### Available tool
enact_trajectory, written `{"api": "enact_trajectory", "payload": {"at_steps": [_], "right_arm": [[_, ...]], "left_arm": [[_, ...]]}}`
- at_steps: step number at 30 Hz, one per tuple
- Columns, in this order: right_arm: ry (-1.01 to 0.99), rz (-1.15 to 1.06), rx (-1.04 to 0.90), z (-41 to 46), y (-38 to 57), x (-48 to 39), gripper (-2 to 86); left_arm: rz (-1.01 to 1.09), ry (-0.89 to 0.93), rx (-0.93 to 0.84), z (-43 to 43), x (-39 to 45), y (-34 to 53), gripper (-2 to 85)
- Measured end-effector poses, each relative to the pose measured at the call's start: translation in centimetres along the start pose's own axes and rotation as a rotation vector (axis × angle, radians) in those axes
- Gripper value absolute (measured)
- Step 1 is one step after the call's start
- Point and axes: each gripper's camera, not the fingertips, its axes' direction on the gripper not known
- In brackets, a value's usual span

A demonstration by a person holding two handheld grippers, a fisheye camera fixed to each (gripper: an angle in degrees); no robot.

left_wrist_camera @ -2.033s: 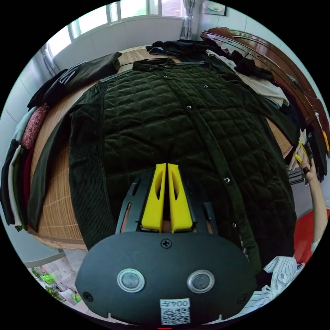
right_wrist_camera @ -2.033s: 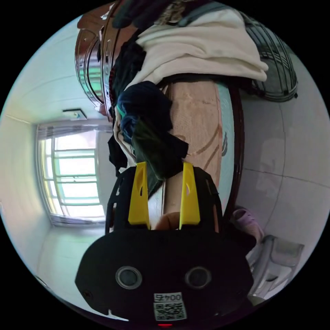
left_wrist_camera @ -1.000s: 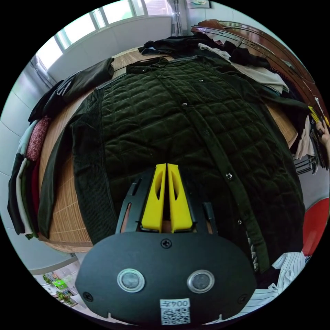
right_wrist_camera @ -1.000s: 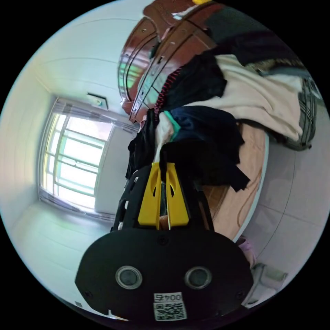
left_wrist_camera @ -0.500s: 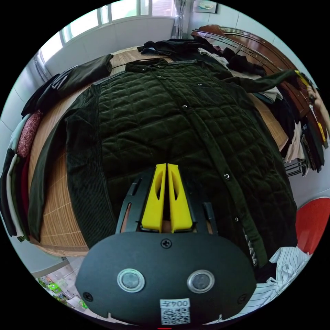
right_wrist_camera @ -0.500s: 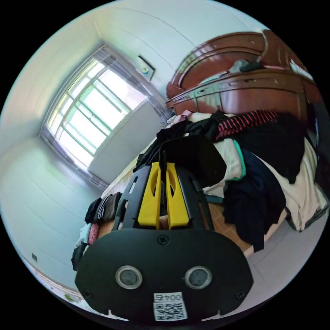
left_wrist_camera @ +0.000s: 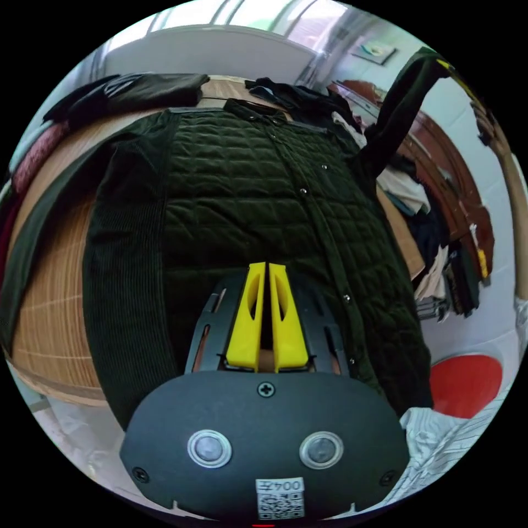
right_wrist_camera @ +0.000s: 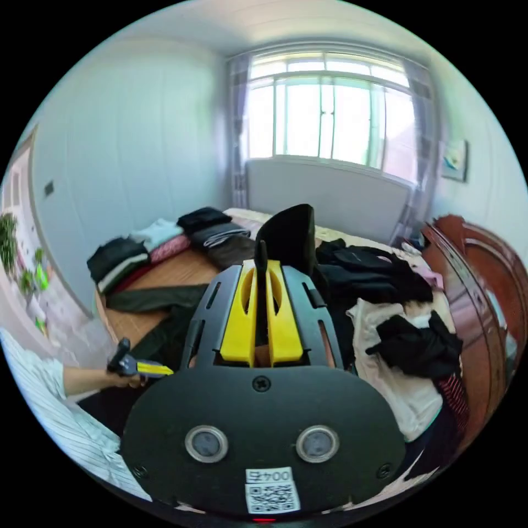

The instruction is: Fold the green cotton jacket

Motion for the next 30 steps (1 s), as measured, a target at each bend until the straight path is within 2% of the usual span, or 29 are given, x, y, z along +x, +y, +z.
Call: {"api": "enact_trajectory", "payload": {"at_steps": [5,7,9,12,16,17,21,23,25,27,30], "right_arm": [[-0.037,-0.331,-0.194,12.7,4.4,-14.5,9.3],[-0.069,-0.355,-0.284,16.5,7.1,-17.4,10.6],[-0.093,-0.325,-0.291,18.2,9.8,-18.3,10.3],[-0.18,-0.11,-0.319,19.1,13.9,-14.5,9.3],[-0.21,0.417,-0.323,18.5,22.0,-0.3,7.6],[-0.178,0.547,-0.309,17.7,24.5,4.0,7.5],[0.052,0.797,-0.242,13.7,29.7,13.6,7.6],[0.164,1.013,-0.144,10.7,32.4,18.7,7.8],[0.174,1.163,-0.049,9.2,34.6,21.3,7.8],[0.12,1.235,0.028,8.7,36.3,23.0,7.9],[-0.157,1.368,0.179,8.9,39.5,26.0,7.9]], "left_arm": [[-0.177,0.186,0.099,0.1,-3.9,1.4,0.7],[-0.176,0.187,0.106,0.5,-4.3,1.5,0.5],[-0.166,0.184,0.109,1.0,-4.3,1.4,0.3],[-0.151,0.174,0.118,1.9,-4.3,1.5,0.3],[-0.15,0.177,0.127,3.4,-4.6,1.9,0.6],[-0.154,0.183,0.126,3.9,-4.8,2.0,0.7],[-0.154,0.178,0.127,5.3,-4.8,2.5,1.3],[-0.145,0.167,0.116,6.2,-4.6,2.7,2.9],[-0.114,0.155,0.08,6.7,-4.1,2.4,5.6],[-0.076,0.176,0.04,6.8,-3.1,1.2,8.9],[0.081,0.126,0.073,6.0,0.1,-2.8,10.7]]}}
